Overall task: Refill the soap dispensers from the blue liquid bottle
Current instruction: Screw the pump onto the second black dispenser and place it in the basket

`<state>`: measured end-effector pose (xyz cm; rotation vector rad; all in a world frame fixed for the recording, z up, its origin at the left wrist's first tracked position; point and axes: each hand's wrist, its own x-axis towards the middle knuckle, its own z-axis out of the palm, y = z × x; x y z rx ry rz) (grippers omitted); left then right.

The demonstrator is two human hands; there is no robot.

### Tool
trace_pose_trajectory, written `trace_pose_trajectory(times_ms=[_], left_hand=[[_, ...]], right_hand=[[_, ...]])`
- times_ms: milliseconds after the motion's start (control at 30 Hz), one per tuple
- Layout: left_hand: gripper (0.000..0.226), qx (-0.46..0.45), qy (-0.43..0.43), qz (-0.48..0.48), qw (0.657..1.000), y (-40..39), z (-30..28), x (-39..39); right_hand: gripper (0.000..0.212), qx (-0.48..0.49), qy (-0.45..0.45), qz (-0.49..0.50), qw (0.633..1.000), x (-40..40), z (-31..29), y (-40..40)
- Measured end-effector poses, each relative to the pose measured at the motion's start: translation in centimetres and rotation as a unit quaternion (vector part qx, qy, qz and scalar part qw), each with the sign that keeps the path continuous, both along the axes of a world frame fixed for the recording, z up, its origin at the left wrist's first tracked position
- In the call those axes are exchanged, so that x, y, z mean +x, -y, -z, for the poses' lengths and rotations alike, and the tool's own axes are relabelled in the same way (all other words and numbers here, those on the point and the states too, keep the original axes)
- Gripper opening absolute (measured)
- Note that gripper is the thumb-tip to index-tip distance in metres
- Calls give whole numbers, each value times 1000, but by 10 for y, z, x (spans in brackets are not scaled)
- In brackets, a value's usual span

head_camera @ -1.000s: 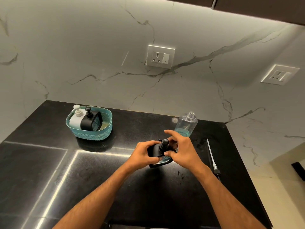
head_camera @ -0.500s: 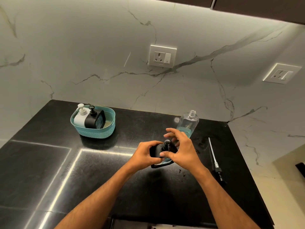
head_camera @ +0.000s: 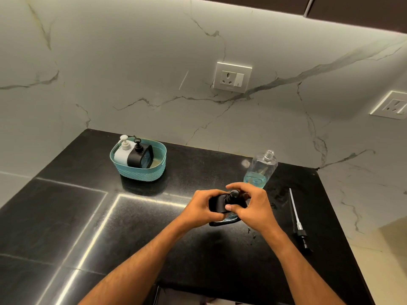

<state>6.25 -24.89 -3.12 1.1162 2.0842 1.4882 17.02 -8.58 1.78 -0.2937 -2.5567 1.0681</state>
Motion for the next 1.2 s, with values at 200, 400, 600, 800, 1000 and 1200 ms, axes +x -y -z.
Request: trace_pose_trajectory(times_ms=[200, 400, 600, 800, 1000, 1200], left_hand=[[52, 11, -2, -39, 999, 0, -3, 0], [51, 12, -15, -57, 998, 4, -6, -7], [51, 7, -14, -55, 998, 10, -9, -14], [51, 7, -23, -77, 997, 10, -13, -19], [47, 12, -36, -148, 988, 18, -18, -27], [52, 54, -10, -236, 970, 33, -22, -37]], right_hand=[[35, -5, -66, 98, 993, -12, 5, 17], [37, -3, -58, 101, 993, -20, 1, 24], [33, 2, -16, 27, 1000, -24, -6, 13], [25, 19, -88, 83, 992, -34, 3, 24], [28, 8, -89, 95, 991, -55, 4, 38], [89, -51, 38, 65, 996, -79, 2, 51]])
